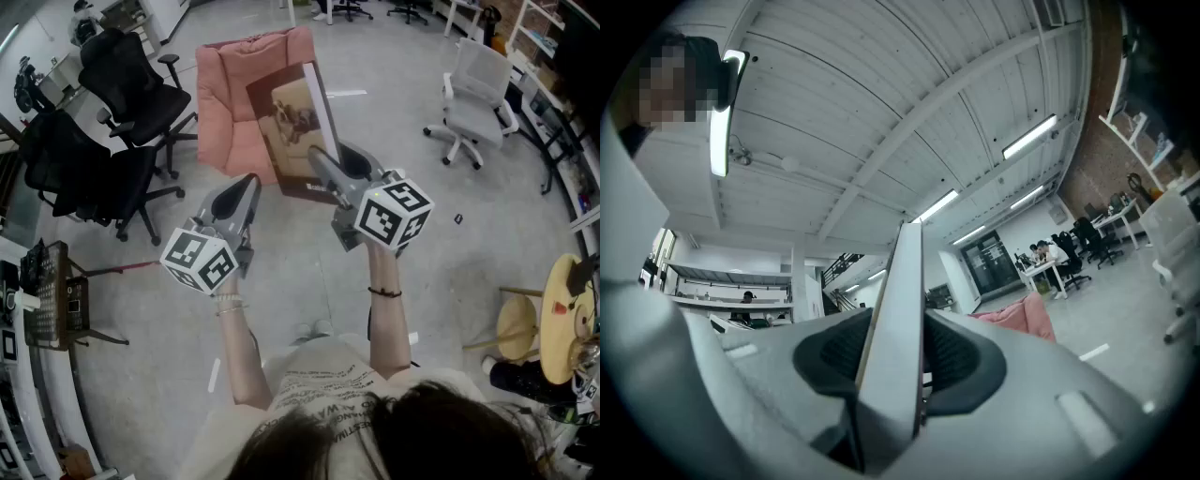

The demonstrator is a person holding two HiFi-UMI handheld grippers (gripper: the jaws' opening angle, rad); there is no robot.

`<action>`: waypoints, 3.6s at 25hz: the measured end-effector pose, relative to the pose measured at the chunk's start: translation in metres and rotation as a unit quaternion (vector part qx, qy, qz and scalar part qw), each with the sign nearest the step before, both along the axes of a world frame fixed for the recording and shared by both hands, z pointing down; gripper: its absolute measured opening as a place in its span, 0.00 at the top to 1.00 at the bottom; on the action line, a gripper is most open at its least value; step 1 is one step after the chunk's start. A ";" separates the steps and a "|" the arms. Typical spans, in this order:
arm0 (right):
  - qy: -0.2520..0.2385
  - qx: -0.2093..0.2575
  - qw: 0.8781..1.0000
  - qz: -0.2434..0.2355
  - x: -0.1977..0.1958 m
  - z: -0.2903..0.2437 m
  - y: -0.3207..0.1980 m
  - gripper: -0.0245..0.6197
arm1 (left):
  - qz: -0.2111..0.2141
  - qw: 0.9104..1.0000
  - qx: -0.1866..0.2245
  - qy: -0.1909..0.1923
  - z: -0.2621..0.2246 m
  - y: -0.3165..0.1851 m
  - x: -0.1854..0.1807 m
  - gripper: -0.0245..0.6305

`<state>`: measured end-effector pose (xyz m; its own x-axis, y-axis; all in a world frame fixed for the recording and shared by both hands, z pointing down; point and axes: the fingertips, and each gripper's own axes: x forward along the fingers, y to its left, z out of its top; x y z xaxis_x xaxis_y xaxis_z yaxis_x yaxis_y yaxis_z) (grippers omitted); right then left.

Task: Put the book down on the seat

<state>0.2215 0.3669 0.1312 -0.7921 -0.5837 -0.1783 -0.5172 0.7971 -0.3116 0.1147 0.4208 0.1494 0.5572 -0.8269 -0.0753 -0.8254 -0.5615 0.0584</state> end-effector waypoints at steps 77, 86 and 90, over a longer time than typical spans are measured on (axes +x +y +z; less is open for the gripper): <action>0.020 -0.084 0.996 0.023 -0.217 0.066 -0.378 0.72 | -0.003 0.999 -0.042 0.028 0.054 -0.365 -0.232 0.98; 0.037 -0.120 0.992 0.011 -0.233 0.091 -0.489 0.72 | -0.006 0.997 -0.075 0.035 0.072 -0.476 -0.235 0.98; 0.042 -0.130 0.991 0.012 -0.234 0.098 -0.524 0.72 | -0.004 0.995 -0.093 0.027 0.082 -0.509 -0.234 0.98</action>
